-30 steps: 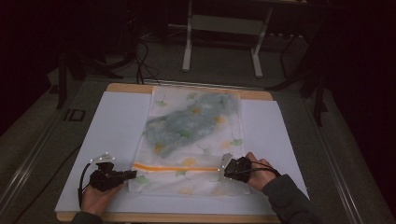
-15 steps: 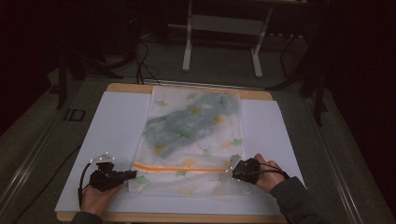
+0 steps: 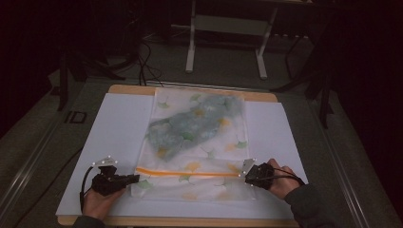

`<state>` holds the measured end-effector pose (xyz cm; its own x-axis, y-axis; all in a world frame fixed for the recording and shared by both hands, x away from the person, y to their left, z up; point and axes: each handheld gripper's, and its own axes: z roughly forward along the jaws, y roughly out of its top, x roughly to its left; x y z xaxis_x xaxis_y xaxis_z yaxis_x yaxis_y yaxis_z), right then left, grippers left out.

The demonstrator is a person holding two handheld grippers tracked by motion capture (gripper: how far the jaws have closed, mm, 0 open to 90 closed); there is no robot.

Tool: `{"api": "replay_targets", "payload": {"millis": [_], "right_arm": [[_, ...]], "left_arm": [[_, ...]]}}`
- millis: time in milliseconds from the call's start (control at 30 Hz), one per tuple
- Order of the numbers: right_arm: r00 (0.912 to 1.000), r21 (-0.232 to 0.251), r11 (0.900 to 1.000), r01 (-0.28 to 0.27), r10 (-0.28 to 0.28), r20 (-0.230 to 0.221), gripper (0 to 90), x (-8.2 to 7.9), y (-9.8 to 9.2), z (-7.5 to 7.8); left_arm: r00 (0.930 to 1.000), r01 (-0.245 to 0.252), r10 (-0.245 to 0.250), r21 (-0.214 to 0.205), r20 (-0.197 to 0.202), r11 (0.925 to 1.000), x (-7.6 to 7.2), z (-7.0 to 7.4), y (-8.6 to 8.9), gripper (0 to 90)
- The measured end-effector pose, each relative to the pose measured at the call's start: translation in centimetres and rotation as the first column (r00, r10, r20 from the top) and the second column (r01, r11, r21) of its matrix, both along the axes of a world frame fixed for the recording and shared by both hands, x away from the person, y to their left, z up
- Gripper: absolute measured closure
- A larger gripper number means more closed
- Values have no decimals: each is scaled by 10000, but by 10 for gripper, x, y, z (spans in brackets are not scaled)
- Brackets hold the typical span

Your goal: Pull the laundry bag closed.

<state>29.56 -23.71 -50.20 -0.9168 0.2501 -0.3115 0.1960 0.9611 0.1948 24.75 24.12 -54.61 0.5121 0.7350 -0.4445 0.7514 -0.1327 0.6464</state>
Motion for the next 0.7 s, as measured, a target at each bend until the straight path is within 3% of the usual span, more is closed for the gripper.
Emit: {"api": "replay_targets", "payload": {"millis": [200, 233, 400, 433, 600, 700], "right_arm": [[9999, 237, 9996, 153, -153, -27, 900, -2, -6, 0], [9997, 414, 9989, 224, -222, -56, 900, -1, -8, -1], [9988, 804, 9957, 463, -450, -175, 852, 0, -10, 1], [9979, 1109, 9919, 618, -590, -280, 763, 0, -12, 3], [9965, 1534, 9852, 768, -707, -453, 705, 1, -16, 3], [9927, 2364, 9651, 1128, -994, -677, 646, 2, -20, 5]], "left_arm": [[9999, 103, -103, 10, -6, 9999, -4, 0, -2, 888], [9996, 293, -293, 225, -8, 9993, -6, 0, -4, 884], [9997, 235, -236, 259, 40, 9994, -7, 0, -3, 801], [9998, 123, -127, 268, 119, 9996, -8, 1, 1, 769], [9989, -225, 217, 203, 415, 9995, -10, 4, 8, 726], [9951, -655, 630, 301, 759, 9974, -11, 7, 14, 711]]}}
